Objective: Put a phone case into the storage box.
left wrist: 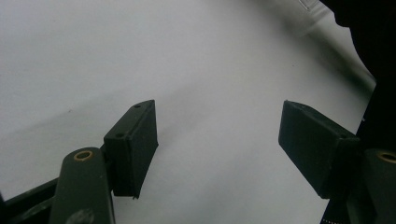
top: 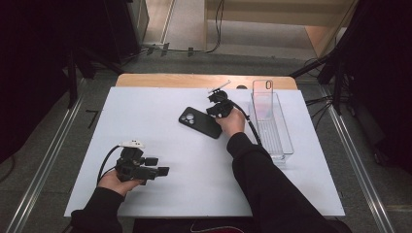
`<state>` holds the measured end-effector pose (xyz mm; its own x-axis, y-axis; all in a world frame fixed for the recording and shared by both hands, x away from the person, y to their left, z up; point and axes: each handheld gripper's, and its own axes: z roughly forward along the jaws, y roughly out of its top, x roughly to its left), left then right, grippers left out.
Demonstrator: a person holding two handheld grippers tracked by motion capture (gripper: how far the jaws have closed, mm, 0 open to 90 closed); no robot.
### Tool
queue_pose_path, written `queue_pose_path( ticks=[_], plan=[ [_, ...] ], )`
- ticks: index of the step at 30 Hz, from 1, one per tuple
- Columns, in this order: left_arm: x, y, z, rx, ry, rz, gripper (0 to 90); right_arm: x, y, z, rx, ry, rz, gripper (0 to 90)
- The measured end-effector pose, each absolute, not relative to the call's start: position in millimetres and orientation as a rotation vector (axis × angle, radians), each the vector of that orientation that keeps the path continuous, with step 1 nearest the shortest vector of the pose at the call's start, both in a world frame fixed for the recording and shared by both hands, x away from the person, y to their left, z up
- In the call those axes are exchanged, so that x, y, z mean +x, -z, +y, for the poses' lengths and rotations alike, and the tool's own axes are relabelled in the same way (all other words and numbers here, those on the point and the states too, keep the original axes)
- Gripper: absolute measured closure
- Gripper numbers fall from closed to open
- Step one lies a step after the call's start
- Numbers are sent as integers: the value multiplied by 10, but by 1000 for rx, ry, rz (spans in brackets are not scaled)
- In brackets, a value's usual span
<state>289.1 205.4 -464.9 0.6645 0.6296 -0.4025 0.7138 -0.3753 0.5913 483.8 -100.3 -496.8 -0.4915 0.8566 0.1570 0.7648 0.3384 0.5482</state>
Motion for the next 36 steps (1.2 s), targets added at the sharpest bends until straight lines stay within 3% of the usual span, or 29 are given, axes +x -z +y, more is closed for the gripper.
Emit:
queue_pose_path(
  ticks=[20, 25, 31, 36],
  plan=[
    [2890, 4658, 2050, 2115, 138, 1035, 282, 4293, 4968, -930, 1412, -917, 2574, 861],
    [2892, 4661, 2052, 2113, 146, 1033, 281, 4233, 4823, -1003, 1426, -988, 2531, 775],
    [2891, 4663, 2048, 2111, 154, 1036, 282, 4094, 4640, -1073, 1413, -1076, 2574, 537],
    [2891, 4664, 2047, 2115, 155, 1034, 282, 3959, 4539, -1172, 1358, -1141, 2575, 413]
  ],
)
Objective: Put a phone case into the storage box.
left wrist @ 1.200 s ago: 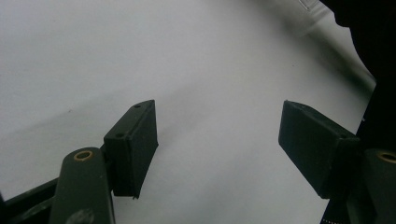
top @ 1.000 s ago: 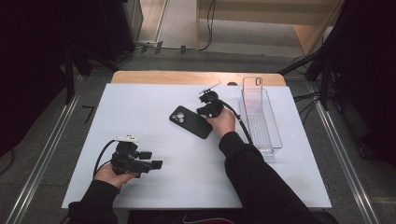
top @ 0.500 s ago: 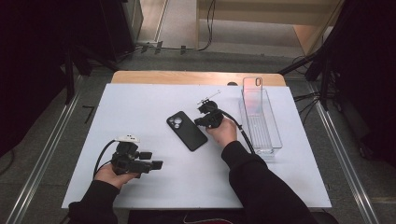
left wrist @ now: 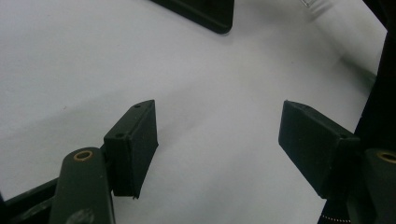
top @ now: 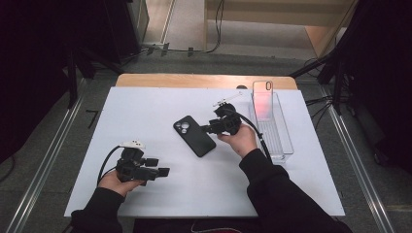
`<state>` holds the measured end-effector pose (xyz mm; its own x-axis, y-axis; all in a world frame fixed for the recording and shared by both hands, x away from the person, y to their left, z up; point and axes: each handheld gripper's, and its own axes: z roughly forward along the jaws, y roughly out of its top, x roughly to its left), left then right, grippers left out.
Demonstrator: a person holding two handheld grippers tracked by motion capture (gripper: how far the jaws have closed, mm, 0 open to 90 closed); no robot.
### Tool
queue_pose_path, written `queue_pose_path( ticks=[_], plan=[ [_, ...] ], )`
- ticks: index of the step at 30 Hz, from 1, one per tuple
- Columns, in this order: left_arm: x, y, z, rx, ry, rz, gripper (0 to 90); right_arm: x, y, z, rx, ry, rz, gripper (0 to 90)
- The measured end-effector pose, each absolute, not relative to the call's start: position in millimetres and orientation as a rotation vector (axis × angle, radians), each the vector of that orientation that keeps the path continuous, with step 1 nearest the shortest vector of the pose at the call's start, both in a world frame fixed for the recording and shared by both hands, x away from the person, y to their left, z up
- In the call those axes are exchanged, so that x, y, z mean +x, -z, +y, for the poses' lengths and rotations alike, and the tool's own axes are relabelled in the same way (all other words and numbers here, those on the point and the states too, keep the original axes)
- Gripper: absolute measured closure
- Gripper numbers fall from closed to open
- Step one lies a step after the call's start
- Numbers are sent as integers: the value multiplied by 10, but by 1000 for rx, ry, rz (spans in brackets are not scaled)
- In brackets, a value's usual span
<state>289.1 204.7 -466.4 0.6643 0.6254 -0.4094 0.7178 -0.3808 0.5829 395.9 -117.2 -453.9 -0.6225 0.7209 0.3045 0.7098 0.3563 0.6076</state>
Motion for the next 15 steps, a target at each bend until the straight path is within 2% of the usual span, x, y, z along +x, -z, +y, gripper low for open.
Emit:
queue_pose_path(
  ticks=[10, 15],
  plan=[
    [2887, 4655, 2049, 2112, 167, 1021, 282, 3662, 4421, -1380, 1269, -1245, 2643, 276],
    [2881, 4651, 2041, 2109, 169, 1018, 282, 3488, 4404, -1486, 1205, -1233, 2677, 275]
  ],
)
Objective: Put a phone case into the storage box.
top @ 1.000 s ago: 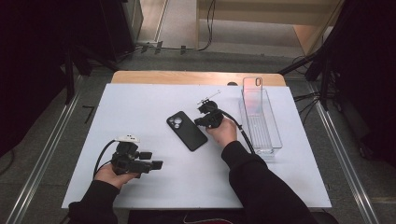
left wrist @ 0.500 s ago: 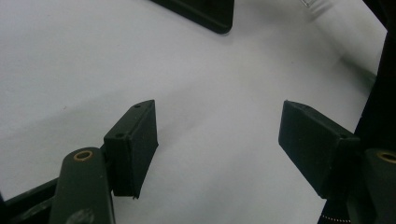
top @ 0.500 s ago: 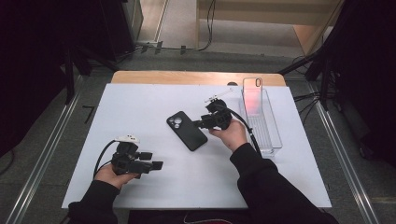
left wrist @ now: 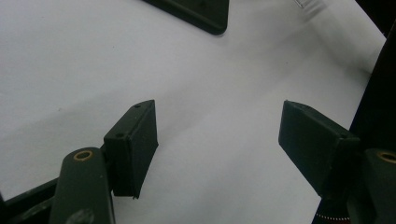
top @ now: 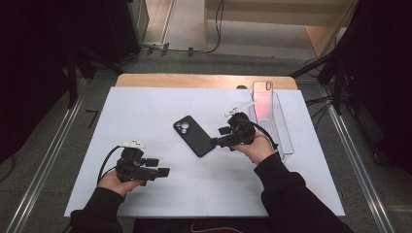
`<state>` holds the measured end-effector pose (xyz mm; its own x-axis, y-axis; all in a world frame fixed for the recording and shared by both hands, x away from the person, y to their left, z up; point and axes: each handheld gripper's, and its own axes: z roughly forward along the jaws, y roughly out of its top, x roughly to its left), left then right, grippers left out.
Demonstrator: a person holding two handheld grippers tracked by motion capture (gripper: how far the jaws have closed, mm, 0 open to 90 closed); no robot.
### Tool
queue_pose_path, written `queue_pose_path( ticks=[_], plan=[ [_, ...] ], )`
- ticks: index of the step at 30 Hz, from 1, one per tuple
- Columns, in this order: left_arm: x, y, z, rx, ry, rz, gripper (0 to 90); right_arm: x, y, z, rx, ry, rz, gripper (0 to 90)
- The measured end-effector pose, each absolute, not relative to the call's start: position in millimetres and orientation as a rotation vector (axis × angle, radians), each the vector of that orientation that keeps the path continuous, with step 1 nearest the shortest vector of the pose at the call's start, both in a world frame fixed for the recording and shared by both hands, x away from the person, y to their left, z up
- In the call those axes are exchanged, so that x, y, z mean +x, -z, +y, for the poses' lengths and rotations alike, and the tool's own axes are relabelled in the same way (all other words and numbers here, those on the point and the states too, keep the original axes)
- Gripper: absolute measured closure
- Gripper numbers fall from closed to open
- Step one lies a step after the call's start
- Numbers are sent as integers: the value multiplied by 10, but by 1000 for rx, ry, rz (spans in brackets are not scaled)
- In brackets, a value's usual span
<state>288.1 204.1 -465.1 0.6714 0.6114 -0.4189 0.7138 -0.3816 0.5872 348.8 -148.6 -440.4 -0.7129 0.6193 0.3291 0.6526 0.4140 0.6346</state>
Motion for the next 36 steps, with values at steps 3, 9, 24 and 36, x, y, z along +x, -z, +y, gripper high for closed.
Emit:
queue_pose_path(
  ticks=[3, 9, 24, 36],
  plan=[
    [2879, 4652, 2031, 2119, 170, 1014, 281, 3399, 4387, -1561, -1154, 1232, -2593, 275],
    [2880, 4658, 2028, 2118, 177, 1013, 281, 3253, 4358, -1675, -1151, 1222, -2629, 267],
    [2860, 4647, 2017, 2111, 182, 997, 281, 2926, 4403, -1957, -1071, 1248, -2656, 264],
    [2829, 4631, 2006, 2088, 189, 954, 281, 2678, 4579, -2284, -1141, 1252, -2653, 264]
  ],
)
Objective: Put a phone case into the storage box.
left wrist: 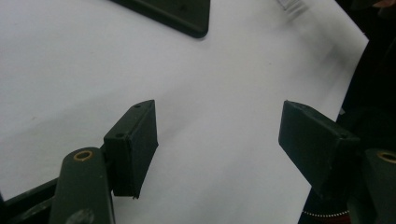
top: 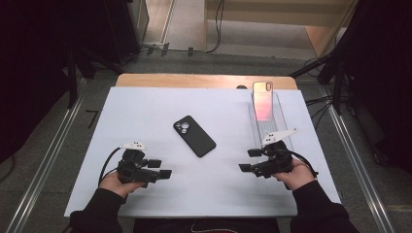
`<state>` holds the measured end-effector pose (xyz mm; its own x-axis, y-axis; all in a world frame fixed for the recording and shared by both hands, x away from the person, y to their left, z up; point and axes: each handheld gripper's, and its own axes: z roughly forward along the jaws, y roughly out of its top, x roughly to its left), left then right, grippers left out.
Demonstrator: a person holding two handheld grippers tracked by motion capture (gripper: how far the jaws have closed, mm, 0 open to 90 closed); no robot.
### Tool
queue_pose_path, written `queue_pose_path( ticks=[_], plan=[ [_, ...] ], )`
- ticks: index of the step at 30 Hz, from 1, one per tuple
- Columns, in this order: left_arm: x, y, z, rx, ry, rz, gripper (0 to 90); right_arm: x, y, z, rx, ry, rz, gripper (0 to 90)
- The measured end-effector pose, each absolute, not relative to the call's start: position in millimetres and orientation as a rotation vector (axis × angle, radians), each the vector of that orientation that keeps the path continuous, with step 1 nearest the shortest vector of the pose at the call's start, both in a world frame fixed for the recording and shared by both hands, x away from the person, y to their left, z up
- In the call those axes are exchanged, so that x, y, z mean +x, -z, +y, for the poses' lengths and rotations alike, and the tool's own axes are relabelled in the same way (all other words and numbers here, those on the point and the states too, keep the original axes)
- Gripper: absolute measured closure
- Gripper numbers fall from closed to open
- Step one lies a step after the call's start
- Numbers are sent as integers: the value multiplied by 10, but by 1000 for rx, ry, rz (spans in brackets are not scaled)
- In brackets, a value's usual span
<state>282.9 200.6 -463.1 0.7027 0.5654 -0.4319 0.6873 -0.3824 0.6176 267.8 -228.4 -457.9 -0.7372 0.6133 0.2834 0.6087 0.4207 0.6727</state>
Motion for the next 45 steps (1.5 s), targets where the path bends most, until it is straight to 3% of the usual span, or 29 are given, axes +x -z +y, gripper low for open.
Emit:
queue_pose_path(
  ticks=[19, 25, 45],
  plan=[
    [2798, 4598, 2049, 2078, 92, 924, 282, 2519, 4723, -2346, 1127, -1209, 2650, 234],
    [2850, 4617, 2081, 2056, 132, 1003, 281, 2586, 4633, -2293, 1234, -1279, 2635, 215],
    [2851, 4620, 2073, 2079, 121, 1002, 281, 2895, 4407, -1940, 1347, -1298, 2481, 215]
  ],
)
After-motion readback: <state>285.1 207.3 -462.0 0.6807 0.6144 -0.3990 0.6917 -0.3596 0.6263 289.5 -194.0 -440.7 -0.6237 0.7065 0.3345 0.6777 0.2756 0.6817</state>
